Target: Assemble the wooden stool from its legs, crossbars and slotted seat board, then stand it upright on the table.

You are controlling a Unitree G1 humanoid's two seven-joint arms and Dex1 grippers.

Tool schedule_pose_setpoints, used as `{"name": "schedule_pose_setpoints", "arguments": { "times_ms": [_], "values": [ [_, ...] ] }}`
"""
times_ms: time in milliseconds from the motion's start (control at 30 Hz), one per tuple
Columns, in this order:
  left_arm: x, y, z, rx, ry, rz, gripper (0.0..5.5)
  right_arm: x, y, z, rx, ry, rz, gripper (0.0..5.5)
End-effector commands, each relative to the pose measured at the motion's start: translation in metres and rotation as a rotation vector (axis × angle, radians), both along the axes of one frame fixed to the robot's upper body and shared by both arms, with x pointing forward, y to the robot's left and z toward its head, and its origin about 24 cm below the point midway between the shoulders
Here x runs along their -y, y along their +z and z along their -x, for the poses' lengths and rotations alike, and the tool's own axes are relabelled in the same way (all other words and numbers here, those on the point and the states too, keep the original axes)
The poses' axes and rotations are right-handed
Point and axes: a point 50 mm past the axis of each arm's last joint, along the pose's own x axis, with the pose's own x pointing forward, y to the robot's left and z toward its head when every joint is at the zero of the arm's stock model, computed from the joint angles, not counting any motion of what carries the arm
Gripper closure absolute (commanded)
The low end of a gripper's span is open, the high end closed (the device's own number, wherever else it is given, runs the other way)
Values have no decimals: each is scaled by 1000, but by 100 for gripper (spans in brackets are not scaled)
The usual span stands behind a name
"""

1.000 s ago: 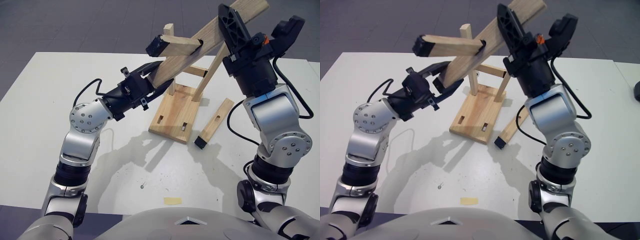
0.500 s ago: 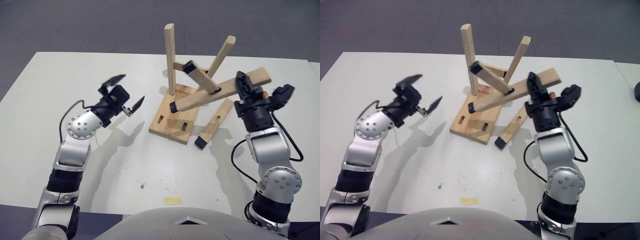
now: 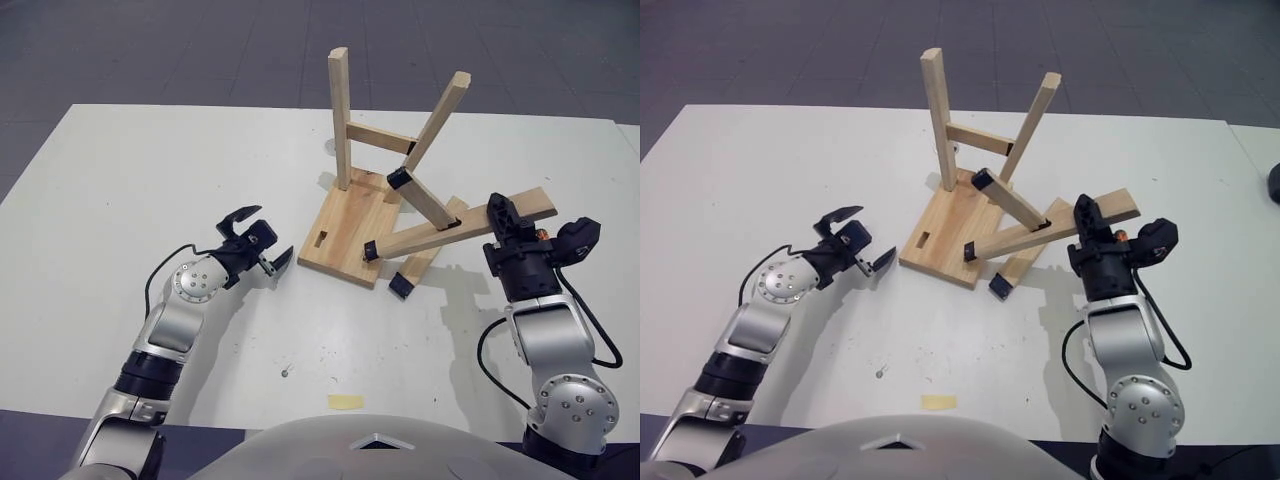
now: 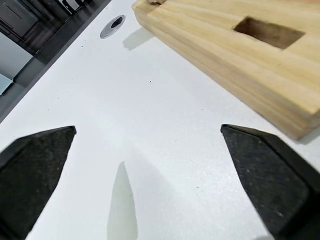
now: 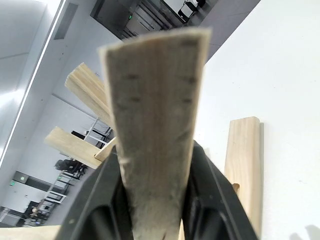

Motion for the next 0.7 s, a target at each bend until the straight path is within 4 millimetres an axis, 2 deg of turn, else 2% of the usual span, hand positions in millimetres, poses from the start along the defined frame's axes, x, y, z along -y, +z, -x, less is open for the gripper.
{"name": "schedule_pose_setpoints", "arguments": {
  "times_ms": [33,267,567,700],
  "values": [
    [13,0,2,7,-15,17,10,-1,-11,1,-95,-10,107,449],
    [15,3,0,22,-1,27,10,16,-15,-3,-167,-104,427,447],
    [20,0,4,13,-5,29,10,15,-26,-10,-188,-5,484,444],
    [21,0,4,14,-5,27,10,18,-22,-19,-165,10,512,444]
  ]
}}
